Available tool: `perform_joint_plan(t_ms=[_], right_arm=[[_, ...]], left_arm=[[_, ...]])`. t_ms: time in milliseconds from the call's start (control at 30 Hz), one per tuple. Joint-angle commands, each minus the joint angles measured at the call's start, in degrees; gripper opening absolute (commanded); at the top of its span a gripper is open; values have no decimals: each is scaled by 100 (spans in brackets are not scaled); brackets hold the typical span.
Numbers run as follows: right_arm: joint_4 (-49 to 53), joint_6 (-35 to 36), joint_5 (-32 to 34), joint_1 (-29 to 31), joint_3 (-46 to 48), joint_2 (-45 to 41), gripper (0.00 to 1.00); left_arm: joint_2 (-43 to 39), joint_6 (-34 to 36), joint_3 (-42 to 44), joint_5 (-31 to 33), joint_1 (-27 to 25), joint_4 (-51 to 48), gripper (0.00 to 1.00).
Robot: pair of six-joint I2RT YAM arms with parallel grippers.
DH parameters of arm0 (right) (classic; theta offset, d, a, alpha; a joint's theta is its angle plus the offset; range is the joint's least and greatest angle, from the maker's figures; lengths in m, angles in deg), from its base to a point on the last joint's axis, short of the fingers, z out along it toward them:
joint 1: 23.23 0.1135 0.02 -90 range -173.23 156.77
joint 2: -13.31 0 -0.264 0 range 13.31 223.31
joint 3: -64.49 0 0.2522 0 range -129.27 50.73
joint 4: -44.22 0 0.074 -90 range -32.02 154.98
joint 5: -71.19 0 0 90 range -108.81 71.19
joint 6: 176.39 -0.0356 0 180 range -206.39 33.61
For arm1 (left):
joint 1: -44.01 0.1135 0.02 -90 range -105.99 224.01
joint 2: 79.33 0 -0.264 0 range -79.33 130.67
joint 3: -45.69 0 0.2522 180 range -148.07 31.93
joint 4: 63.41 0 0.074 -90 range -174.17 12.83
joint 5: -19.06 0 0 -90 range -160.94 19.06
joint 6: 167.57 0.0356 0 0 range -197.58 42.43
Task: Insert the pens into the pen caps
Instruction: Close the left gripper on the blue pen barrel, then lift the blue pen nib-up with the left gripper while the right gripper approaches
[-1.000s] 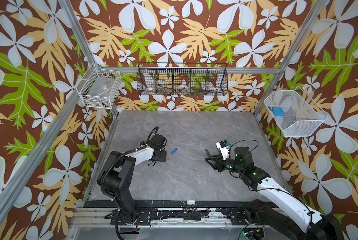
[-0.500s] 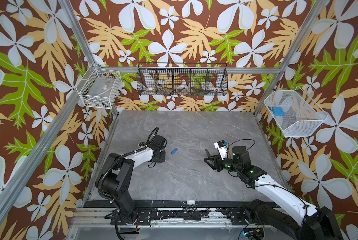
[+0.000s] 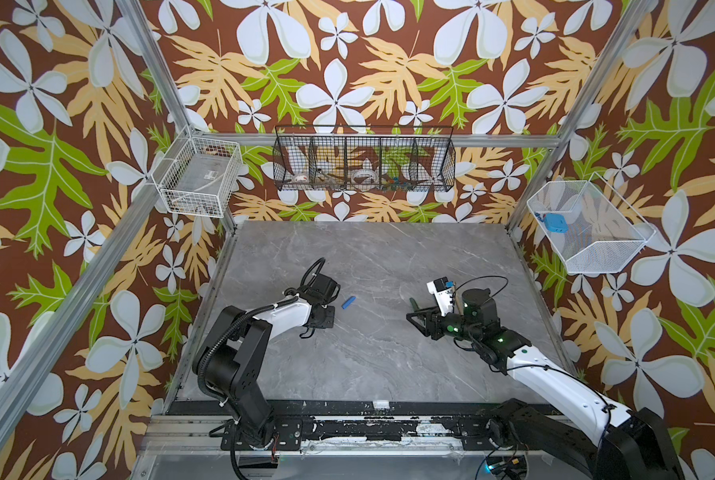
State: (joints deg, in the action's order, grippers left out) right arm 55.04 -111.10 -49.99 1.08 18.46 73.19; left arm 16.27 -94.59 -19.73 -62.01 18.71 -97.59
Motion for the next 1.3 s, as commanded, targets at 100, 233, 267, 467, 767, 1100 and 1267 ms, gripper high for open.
perform_joint_plan(t_ms=[100,233,267,467,767,1100,1267], right_arm=[[-181,-204,75,6,-147,222,46],[-360,-346,4,14,-239,461,46],[-402,-379,-11,28,-280,549,46],[-664,-554,-63,131,-481,996,46],[-2621,-1804,-807,317,-228,1606,50],[-3074,-2024,-722,765,-573,2262,57],[-3163,-2088,-692,818,-706,2550,58]], left_arm=[[-178,86,98,-84,-10,253,5],[-381,93,220,-204,-10,406,1],[-453,93,262,-278,-10,464,1],[-766,19,426,-694,-10,638,0],[-1986,-146,1078,-2259,-380,1830,0],[-2873,-317,1953,-3023,-713,3271,1],[-3072,-303,2085,-3092,-726,3418,2]])
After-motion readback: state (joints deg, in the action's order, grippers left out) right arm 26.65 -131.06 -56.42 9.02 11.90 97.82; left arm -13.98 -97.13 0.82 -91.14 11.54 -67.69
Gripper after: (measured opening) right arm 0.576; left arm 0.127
